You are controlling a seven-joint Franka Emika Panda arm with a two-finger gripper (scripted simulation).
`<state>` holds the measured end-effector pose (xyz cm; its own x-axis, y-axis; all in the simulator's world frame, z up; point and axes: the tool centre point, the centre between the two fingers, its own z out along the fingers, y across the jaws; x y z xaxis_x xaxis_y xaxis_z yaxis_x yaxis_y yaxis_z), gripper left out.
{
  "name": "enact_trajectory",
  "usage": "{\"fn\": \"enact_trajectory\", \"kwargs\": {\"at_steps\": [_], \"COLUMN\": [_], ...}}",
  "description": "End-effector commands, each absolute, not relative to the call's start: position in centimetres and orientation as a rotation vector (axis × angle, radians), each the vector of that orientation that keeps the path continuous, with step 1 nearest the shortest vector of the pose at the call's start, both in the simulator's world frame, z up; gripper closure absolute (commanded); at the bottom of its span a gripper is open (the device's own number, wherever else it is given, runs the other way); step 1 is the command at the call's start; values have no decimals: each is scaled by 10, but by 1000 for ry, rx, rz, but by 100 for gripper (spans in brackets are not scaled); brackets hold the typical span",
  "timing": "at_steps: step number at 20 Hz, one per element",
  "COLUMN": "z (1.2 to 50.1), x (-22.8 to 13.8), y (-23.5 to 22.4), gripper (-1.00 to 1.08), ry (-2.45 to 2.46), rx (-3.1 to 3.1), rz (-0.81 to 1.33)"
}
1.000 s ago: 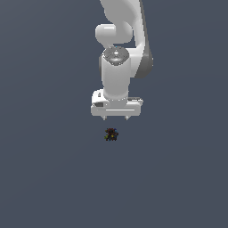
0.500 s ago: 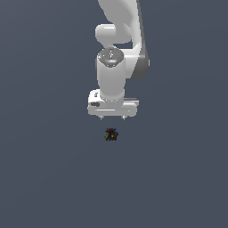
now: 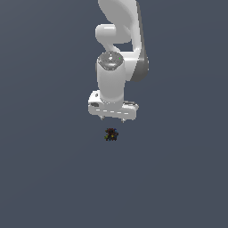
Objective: Pick up the object and move it to a goal position.
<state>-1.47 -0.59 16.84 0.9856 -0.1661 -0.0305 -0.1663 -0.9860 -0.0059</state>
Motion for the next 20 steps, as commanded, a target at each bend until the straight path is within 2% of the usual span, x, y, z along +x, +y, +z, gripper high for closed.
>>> {"fn": "enact_trajectory", "kwargs": {"at_steps": [1,20], "z": [165,128], "x": [-15,-15], "y": [-6,-7], "gripper": [-92,-92], "ry": [342,1138], "rx": [-3113,-2915], "rz": [47,43]}}
